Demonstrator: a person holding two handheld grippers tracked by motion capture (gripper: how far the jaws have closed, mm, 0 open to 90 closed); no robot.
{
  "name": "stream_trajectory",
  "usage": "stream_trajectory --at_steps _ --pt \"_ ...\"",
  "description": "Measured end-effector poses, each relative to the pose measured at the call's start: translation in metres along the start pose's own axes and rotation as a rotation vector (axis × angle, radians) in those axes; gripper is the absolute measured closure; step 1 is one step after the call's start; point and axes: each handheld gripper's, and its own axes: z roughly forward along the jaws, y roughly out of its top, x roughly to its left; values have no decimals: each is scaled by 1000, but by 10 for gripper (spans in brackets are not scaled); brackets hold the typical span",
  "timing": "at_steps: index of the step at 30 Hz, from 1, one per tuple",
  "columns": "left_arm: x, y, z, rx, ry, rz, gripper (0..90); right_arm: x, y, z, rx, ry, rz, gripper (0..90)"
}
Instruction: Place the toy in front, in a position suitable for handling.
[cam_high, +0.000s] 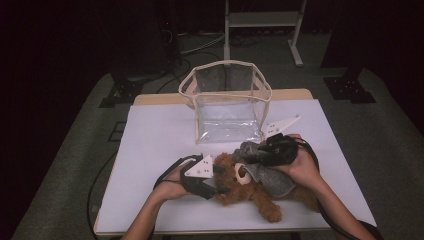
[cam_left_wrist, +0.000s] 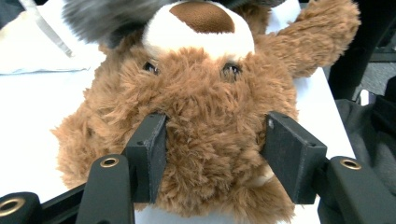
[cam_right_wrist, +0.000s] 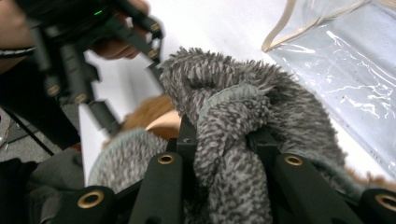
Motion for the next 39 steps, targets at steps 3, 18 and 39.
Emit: stream_trajectory --at_steps 3,18,39 --pt "2 0 1 -2 22 -13 414 10 -5 -6 0 -4 -19 714" --pt "9 1 -3 -23 97 -99 390 11 -13 8 -8 -17 -33 713" --pt "10 0 3 -20 154 -129 409 25 -30 1 28 -63 -66 712"
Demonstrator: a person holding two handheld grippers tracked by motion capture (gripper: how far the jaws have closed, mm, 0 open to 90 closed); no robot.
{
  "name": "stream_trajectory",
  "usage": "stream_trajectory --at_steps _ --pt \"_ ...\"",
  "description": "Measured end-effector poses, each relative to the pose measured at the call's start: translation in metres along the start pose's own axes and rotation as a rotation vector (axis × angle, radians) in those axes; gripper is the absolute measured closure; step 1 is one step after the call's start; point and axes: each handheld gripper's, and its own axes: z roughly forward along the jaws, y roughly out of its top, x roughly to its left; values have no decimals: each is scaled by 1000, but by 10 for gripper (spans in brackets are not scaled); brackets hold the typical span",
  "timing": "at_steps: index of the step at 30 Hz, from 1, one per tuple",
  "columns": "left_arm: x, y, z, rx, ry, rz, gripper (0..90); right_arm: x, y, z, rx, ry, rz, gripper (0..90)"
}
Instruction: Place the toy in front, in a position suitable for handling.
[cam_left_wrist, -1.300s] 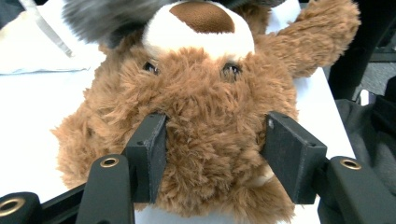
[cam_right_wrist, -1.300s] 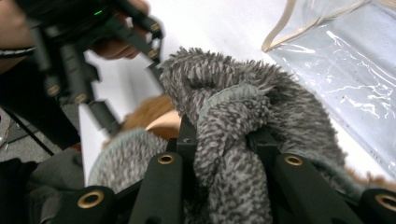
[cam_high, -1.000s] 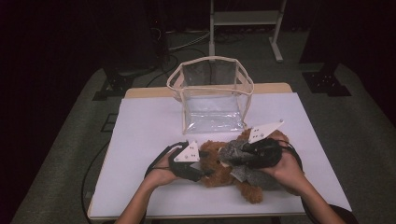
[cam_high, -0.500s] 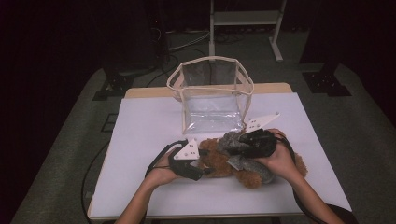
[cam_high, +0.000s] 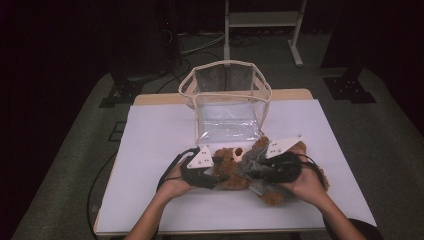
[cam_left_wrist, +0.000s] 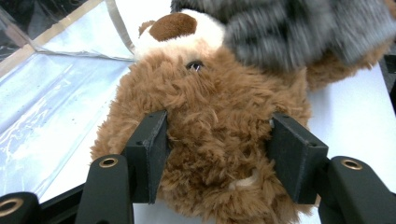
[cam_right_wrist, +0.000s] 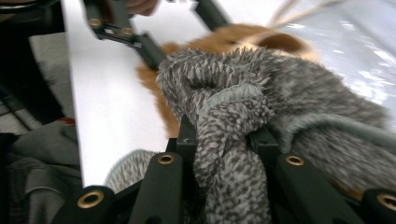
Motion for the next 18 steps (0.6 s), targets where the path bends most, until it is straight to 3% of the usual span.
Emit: stream_trajectory --at_steps 2,9,14,18 --pt "0 0 0 7 -13 9 409 -6 -5 -12 -15 -37 10 712" --pt "-2 -1 1 10 -30 12 406 -16 -19 -45 -75 -99 54 711" --pt "-2 -1 1 15 -39 19 400 -20 -28 -63 -110 -111 90 712" --pt "-3 0 0 21 -42 29 397 -27 -35 -92 -154 -132 127 712"
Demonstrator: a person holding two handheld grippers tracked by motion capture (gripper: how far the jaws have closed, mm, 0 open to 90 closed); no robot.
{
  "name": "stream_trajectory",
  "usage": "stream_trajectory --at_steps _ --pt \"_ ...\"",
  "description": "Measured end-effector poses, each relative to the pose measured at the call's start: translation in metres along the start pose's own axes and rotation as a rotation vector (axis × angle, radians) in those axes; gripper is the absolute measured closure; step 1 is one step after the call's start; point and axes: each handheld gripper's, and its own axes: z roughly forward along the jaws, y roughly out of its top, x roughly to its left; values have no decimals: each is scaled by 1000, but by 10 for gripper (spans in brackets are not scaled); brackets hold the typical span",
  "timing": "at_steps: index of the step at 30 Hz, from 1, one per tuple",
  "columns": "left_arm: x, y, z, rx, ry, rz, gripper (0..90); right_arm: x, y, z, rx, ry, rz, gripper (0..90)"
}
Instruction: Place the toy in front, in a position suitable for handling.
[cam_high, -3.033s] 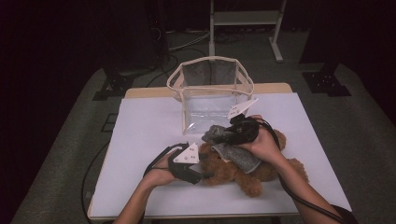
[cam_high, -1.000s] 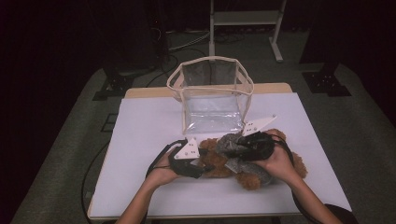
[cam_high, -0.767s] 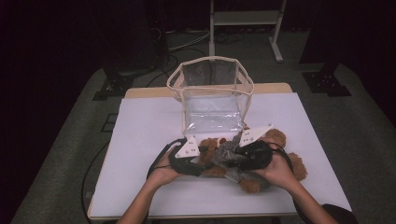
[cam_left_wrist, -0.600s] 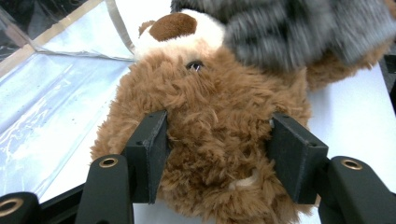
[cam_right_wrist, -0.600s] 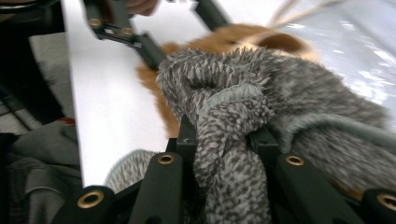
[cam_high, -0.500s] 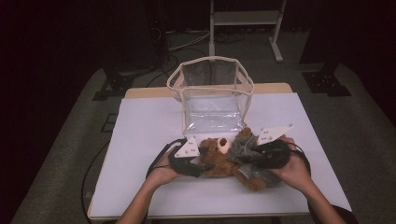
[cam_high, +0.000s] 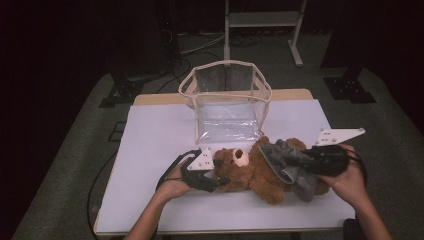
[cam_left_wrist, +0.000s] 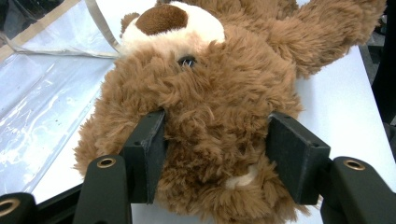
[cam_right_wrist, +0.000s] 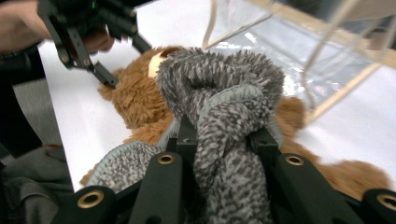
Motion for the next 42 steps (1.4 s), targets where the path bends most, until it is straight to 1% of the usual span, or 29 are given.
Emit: stream_trajectory --at_steps 1,6,8,10,12,14,16,17,18,20,22,23,26,27,28,29,30,33,34,35,37,39,42 --pt "0 0 0 1 1 2 398 -2 0 -6 -2 -6 7 712" --pt "1 -1 -1 -11 -8 -17 408 -11 -2 -40 -5 -79 20 712" --pt "2 -1 -1 -11 -15 -16 408 -14 -3 -52 -5 -100 27 712" --pt "1 -1 -1 -12 -19 -21 409 -16 -4 -62 3 -122 29 712" --pt "1 -1 -1 -11 -23 -24 408 -17 -5 -64 5 -125 31 712" --pt "1 0 0 -7 -25 -16 408 -16 -6 -58 16 -113 32 711" --pt "0 0 -1 -6 -29 -13 407 -15 -6 -43 33 -89 24 711" --pt "0 0 -1 -5 -33 -10 407 -13 -6 -33 46 -75 18 711" --pt "0 0 -1 -4 -37 -7 405 -12 -6 -20 56 -50 10 712" --pt "0 0 -2 -2 -45 0 403 -8 -4 0 72 -12 1 711" --pt "-1 0 -3 3 -51 10 401 -2 -1 25 86 32 -21 710" --pt "-1 0 -3 5 -53 11 398 1 1 35 92 50 -28 709" --pt "-1 -1 -4 1 -59 10 397 10 5 57 78 97 -46 702" --pt "-1 -1 -4 3 -62 12 397 12 5 60 77 100 -51 696" --pt "-1 -1 -4 4 -63 15 396 15 5 64 78 99 -62 672" --pt "-1 -1 -4 4 -65 15 396 17 5 66 90 102 -65 644" --pt "-1 -1 -4 1 -68 14 395 19 5 66 98 110 -77 596" --pt "-2 -1 -4 3 -67 21 385 24 5 58 87 122 -81 490" --pt "-2 -1 -4 3 -67 20 384 26 6 54 84 120 -90 460" --pt "-2 -1 -3 1 -67 17 383 27 6 51 78 119 -97 444" --pt "-2 -1 -4 1 -69 18 383 28 8 43 64 100 -120 414" --pt "-2 -1 -4 1 -71 18 382 29 11 34 47 71 -128 396" --pt "-1 -1 -4 -1 -74 17 381 28 12 27 34 51 -130 383"
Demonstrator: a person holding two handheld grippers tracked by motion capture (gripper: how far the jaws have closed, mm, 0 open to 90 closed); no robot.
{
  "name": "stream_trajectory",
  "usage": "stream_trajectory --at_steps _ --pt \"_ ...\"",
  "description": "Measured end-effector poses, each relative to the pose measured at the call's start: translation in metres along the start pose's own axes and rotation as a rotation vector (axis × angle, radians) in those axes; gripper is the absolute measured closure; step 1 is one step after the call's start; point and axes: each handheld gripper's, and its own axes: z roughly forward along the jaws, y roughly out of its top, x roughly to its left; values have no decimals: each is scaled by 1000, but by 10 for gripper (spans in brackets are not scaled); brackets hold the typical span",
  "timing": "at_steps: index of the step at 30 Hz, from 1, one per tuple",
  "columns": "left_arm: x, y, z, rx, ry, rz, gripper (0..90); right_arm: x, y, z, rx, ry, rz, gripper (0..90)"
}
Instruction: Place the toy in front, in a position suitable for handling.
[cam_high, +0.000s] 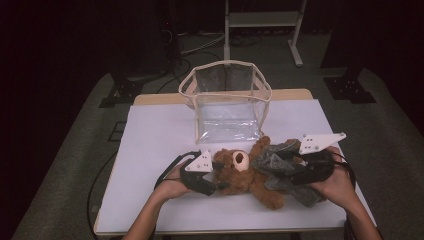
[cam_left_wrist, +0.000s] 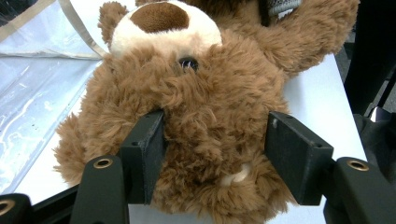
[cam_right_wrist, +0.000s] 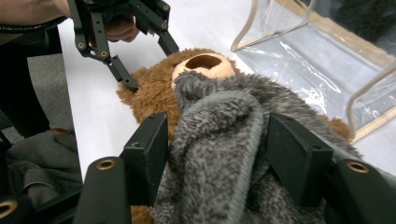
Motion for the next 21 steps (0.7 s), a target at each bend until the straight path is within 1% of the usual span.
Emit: stream_trajectory --at_steps 3,4,7,8,10,12,13,15,17,19,20,21 --pt "0 0 0 0 -2 3 376 -5 -5 3 2 8 14 379" --pt "0 0 0 0 -3 3 374 -8 -7 6 -8 19 20 387" --pt "0 1 -1 2 -1 6 364 -12 -13 15 -6 24 47 484" --pt "1 1 -1 2 -2 4 358 -13 -16 20 -12 43 66 511" --pt "2 3 -3 -4 -8 -11 336 -12 -19 28 -9 40 68 558" --pt "3 6 -4 -21 -13 -3 310 -9 -21 32 -7 39 66 636" --pt "3 9 -3 -37 -8 -1 289 -8 -21 32 -6 42 68 658" --pt "6 16 -1 -51 -1 -3 223 -6 -21 30 -10 52 63 697" --pt "7 24 2 -77 6 11 213 -6 -23 26 -13 70 65 703" --pt "9 31 8 -75 -1 13 197 -7 -25 20 -24 78 74 706" --pt "10 34 13 -64 -1 20 196 -7 -26 16 -26 77 74 707" --pt "11 36 17 -47 10 34 192 -7 -27 11 -25 68 72 709"
